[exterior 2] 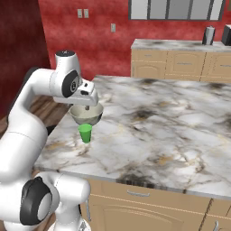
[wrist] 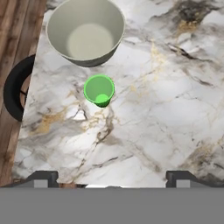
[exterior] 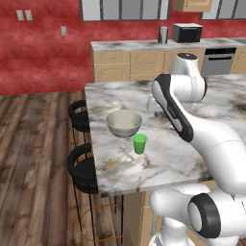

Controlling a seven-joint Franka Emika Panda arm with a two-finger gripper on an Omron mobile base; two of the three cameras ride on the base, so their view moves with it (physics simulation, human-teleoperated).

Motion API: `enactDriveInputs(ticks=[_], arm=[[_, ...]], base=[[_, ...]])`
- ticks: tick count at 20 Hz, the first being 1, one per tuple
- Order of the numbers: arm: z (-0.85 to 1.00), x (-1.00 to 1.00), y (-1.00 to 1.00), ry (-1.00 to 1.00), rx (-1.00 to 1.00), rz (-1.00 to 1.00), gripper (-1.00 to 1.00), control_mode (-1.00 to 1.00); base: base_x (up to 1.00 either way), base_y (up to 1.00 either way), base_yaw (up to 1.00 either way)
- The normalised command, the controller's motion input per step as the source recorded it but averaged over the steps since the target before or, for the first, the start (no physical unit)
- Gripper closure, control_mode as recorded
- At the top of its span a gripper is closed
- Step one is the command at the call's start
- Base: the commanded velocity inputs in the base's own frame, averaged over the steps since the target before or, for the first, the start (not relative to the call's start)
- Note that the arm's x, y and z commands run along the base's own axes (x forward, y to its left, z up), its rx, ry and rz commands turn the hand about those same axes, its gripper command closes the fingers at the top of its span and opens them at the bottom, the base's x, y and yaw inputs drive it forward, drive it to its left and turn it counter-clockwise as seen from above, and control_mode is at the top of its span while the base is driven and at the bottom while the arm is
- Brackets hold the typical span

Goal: Place the cup inside the bowl on the dining table and move the bowl to any counter.

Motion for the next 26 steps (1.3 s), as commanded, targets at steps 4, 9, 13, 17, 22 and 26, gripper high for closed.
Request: enactDriveInputs(ticks=[4,9,13,17,22,26], arm=[[0.00,0.21,0.00,0.00,0.00,0.00,-1.00,-1.00],[-0.06,0.27,0.00,0.00,0.00,0.00,-1.00,-1.00],[-0.08,0.25,0.00,0.00,0.00,0.00,-1.00,-1.00],[-0.21,0.25,0.00,0.00,0.07,0.00,-1.00,-1.00],[-0.16,0.18,0.00,0.00,0.10,0.00,-1.00,-1.00],[-0.12,0.11,0.00,0.00,0.02,0.00,-1.00,-1.00]], base=[[0.00,0.00,0.00],[0.00,0.00,0.00],[0.00,0.00,0.00],[0.00,0.00,0.00],[0.00,0.00,0.00],[0.00,0.00,0.00]])
